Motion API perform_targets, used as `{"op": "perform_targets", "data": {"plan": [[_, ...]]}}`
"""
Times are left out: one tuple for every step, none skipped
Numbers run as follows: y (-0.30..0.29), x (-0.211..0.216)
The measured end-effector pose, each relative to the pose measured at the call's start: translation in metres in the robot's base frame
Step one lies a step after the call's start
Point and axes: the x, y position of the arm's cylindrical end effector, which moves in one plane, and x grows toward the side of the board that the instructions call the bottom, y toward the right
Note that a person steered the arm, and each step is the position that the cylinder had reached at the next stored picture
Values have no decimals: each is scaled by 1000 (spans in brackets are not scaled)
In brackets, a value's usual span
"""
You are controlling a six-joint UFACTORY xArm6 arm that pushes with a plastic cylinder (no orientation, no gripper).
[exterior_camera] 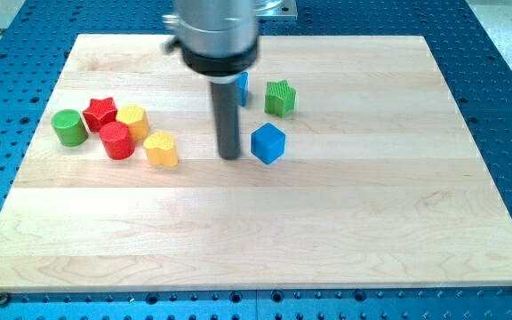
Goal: Push the blue cube to the right of the yellow heart
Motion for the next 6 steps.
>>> {"op": "perform_targets", "data": {"plan": [[-44,-1],[-107,0],[-53,-36],[17,-78],[94,-50],[74,-30]]}}
